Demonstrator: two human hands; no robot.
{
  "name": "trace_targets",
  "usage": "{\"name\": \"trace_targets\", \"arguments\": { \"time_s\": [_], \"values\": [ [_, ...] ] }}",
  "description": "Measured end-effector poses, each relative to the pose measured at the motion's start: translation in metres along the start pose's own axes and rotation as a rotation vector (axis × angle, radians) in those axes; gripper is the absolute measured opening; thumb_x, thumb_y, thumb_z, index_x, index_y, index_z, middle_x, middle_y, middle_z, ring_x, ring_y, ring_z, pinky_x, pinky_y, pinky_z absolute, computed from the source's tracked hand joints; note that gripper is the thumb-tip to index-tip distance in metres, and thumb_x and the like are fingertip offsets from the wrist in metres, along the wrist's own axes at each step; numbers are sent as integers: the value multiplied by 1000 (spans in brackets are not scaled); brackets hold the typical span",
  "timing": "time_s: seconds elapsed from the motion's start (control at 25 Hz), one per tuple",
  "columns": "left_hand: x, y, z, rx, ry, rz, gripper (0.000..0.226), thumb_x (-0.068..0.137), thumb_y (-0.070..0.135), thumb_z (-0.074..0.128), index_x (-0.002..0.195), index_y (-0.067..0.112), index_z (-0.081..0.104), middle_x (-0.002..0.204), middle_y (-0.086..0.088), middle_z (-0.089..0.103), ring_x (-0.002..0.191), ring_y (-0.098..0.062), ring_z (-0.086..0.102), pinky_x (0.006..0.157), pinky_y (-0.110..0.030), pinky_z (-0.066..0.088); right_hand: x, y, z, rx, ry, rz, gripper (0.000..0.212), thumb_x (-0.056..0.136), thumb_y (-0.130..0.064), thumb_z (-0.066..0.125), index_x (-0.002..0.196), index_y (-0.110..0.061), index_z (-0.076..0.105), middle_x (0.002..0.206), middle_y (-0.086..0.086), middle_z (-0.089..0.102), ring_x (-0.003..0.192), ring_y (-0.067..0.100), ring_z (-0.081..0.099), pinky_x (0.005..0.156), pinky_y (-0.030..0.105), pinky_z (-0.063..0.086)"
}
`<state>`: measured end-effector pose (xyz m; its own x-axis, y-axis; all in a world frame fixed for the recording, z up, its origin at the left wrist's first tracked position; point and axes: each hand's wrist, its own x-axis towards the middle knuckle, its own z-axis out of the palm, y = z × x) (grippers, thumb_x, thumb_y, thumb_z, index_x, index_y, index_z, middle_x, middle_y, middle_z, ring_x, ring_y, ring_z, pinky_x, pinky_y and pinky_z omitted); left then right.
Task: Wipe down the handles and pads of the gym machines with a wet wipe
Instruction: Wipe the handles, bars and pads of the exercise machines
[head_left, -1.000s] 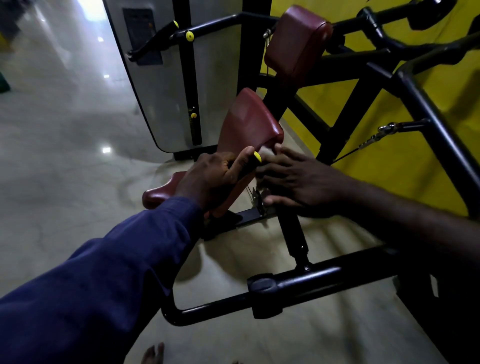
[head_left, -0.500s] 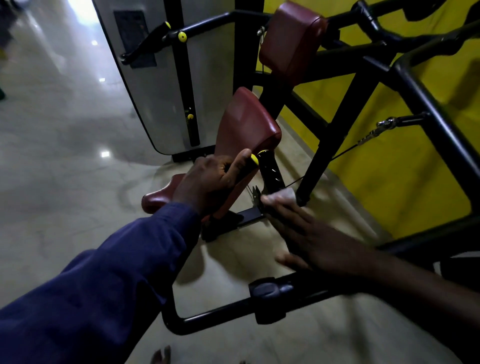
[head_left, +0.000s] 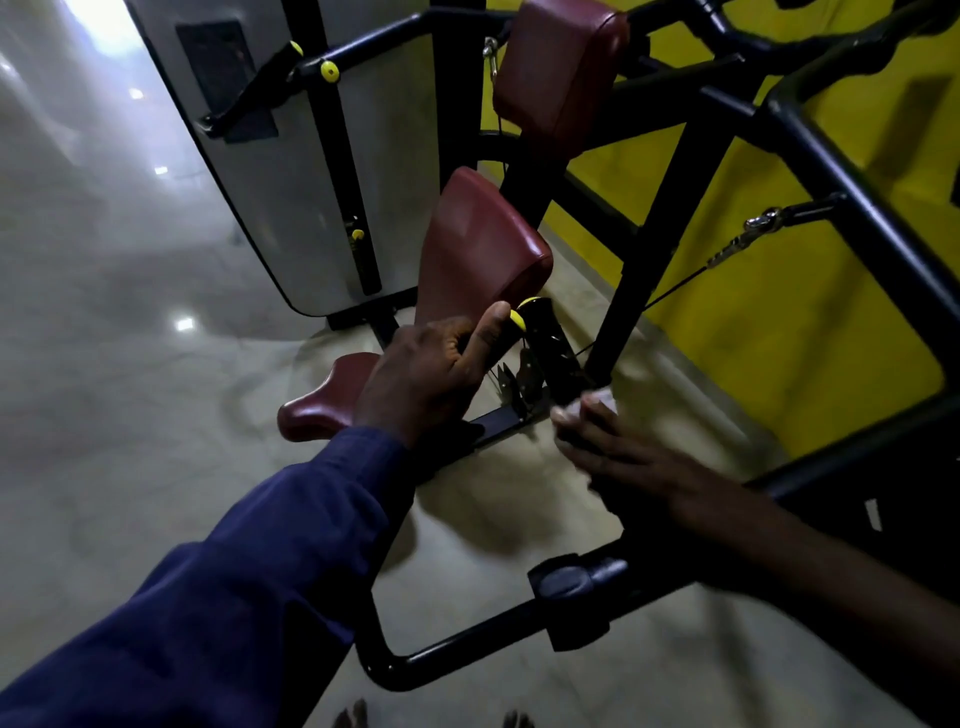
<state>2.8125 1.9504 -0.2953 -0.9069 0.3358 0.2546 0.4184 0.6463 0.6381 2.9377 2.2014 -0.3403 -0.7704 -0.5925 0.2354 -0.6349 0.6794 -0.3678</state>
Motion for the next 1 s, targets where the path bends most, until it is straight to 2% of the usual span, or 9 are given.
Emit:
{"name": "trace_targets", "arguments": {
  "time_s": [0.08,0.16,0.28,0.36,0.48,0.6,0.72,0.84,1.0],
  "values": [
    [-1,3,-1,-21,-11,14,77,99,77,23,85,20,73,71,1,65,70,-14,64,67,-44,50,44,11,-22,61,29,24,56,103,-20,36,158,-10,36,170,-11,12,158,3,-2,125,16,7],
    [-3,6,-5,-6,-16,12,73,101,75,24,78,21,67,69,2,63,67,-14,62,62,-41,48,101,25,-41,-30,55,10,55,100,-24,39,145,6,52,160,11,37,153,3,19,119,12,19],
    [-4,8,-8,8,-64,-8,66,103,70,28,74,21,61,66,2,60,60,-8,56,52,-30,36,145,35,-39,-27,151,58,39,96,-19,49,112,10,68,110,26,67,103,19,53,88,22,41],
    [-5,5,-6,-32,-70,14,67,103,71,28,71,21,58,62,2,58,56,-10,55,52,-29,34,150,28,-40,352,218,369,29,103,-19,46,100,0,68,93,21,64,82,23,60,72,29,48],
    [-2,-1,-4,-55,-78,19,72,99,79,23,74,22,59,66,0,61,63,-20,62,55,-32,41,151,15,-42,902,339,880,49,108,-31,40,105,11,65,78,26,63,61,32,62,55,35,51],
    [0,-3,-3,-63,-89,40,72,97,81,21,71,23,54,68,-2,61,67,-27,62,59,-37,47,111,-20,-39,751,252,903,69,107,-58,35,93,2,66,74,20,69,61,38,67,56,39,55],
    [3,-4,-3,-96,-132,44,73,97,81,20,74,22,57,72,-4,63,70,-28,63,67,-44,55,53,-59,-24,366,96,1029,59,88,-72,44,84,-14,55,72,10,70,60,30,69,57,39,51],
    [8,-6,-3,-104,-155,85,78,96,82,16,78,20,61,77,-9,66,75,-33,64,71,-48,54,87,-46,-23,129,52,960,30,95,-46,68,105,-21,56,90,-4,67,82,20,69,65,29,44],
    [9,-8,-3,-160,-177,116,83,93,82,17,83,15,64,84,-15,69,84,-38,66,77,-50,54,153,-19,-33,126,182,1014,50,95,-23,72,132,-7,43,112,8,60,93,22,63,70,27,42]
  ]
}}
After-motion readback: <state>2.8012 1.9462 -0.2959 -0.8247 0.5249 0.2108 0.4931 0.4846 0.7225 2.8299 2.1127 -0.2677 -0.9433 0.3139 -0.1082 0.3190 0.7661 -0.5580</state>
